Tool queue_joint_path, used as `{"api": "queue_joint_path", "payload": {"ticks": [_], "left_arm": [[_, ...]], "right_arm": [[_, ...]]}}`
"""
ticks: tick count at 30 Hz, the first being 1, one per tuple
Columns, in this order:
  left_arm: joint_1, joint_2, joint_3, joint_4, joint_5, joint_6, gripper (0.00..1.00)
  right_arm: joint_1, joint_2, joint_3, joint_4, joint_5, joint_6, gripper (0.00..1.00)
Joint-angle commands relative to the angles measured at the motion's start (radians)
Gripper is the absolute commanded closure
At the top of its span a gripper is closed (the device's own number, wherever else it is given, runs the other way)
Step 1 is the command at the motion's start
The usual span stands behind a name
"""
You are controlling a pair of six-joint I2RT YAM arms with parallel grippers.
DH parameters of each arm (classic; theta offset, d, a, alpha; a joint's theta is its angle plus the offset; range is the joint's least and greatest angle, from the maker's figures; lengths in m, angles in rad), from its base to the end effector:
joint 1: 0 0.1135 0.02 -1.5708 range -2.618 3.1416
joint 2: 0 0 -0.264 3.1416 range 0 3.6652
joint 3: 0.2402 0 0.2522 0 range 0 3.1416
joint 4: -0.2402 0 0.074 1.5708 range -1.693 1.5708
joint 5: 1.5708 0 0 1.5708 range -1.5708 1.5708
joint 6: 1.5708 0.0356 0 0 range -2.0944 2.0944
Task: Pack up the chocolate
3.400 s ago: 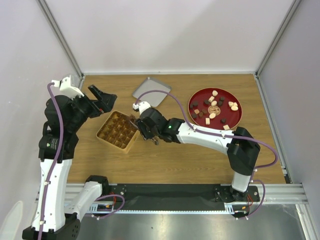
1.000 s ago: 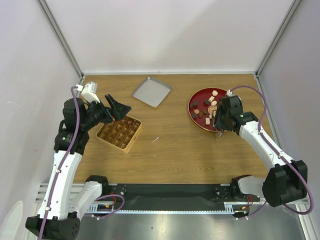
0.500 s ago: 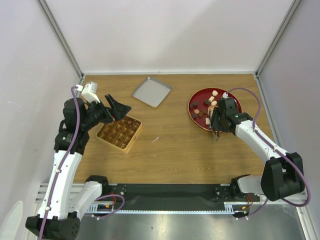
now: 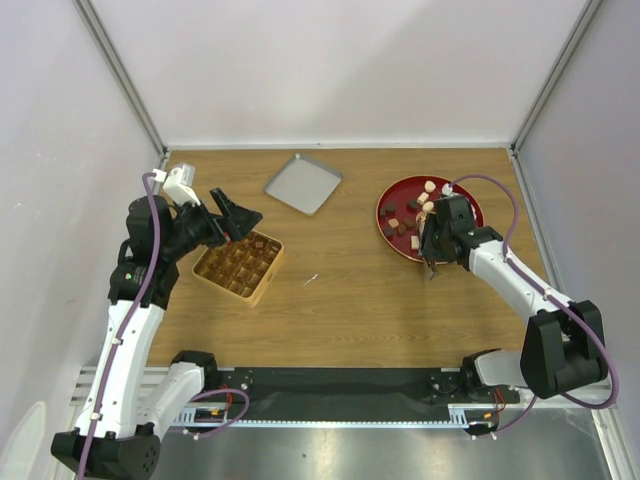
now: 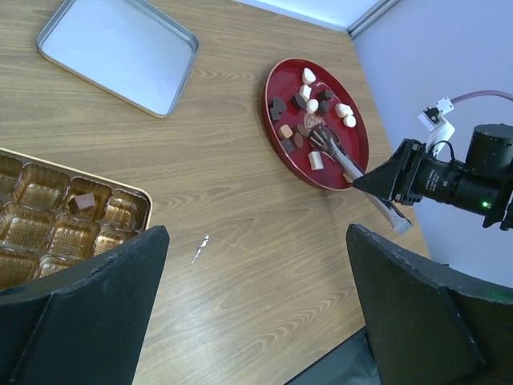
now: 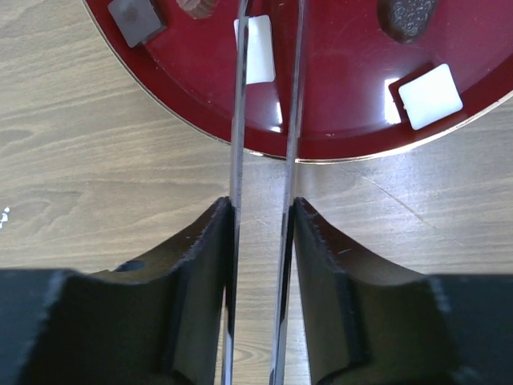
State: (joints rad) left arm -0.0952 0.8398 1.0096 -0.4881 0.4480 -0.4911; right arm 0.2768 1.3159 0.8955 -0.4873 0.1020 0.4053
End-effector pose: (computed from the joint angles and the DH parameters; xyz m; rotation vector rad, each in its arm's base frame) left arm 0.1735 -0.0321 0.3774 -0.0671 1.9393 -0.8178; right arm 0.2597 0.0700 0.2375 0.2027 2.4710 0.1662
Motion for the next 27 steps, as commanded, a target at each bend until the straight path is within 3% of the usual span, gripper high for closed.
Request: {"api": "queue_joint_path", "payload": {"ticks": [1, 9, 18, 21, 27], "left_arm": [[-0.003, 0.001, -0.003, 0.019, -0.011, 0.011, 0.00], [-0.003, 0.002, 0.011, 0.014, -0.019, 0.014, 0.00], [-0.003, -0.002, 0.063, -0.027, -0.063, 0.037, 0.00], [-0.003, -0.008, 0.093, -0.047, -0.106, 0.048, 0.00], [-0.003, 0.001, 0.179, -0.109, -0.157, 0.063, 0.00]], "right_arm": [[-0.005, 0.008, 0.005, 0.041, -0.010, -0.017, 0.60], [-0.007, -0.023, 0.062, -0.026, 0.031, -0.048, 0.73], [0.022, -0.107, 0.204, -0.117, 0.016, -0.060, 0.74], [0.096, -0.109, 0.261, -0.117, -0.007, -0.040, 0.73], [0.382, 0.014, 0.341, -0.021, 0.044, 0.006, 0.73]]}}
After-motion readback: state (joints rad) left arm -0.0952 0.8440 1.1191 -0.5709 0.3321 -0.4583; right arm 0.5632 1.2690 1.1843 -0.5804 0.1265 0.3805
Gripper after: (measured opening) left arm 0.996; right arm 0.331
